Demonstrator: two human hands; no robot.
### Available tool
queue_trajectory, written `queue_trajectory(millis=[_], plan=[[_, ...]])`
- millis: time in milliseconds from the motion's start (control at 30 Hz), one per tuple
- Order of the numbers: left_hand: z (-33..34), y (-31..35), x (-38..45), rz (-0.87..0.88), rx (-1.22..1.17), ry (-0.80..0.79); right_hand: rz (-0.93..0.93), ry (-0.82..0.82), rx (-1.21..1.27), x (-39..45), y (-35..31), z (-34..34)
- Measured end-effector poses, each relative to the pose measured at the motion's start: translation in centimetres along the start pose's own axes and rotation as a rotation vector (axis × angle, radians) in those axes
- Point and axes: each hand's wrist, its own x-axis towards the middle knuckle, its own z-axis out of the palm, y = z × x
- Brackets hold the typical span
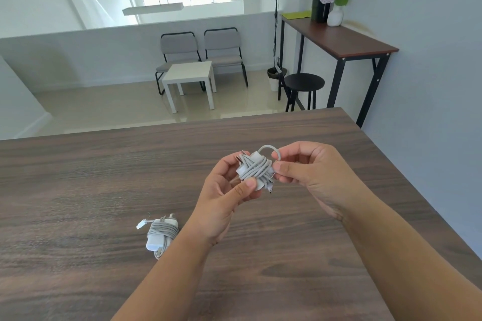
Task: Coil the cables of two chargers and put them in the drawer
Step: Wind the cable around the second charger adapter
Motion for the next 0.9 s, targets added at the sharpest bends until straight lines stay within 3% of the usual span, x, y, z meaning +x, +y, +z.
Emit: queue_trajectory(millis=[900], plan=[[0.4, 0.1, -0.2, 0.06, 0.138, 0.006, -0.033, 0.07, 0.11, -0.3, 0.9, 0.2]])
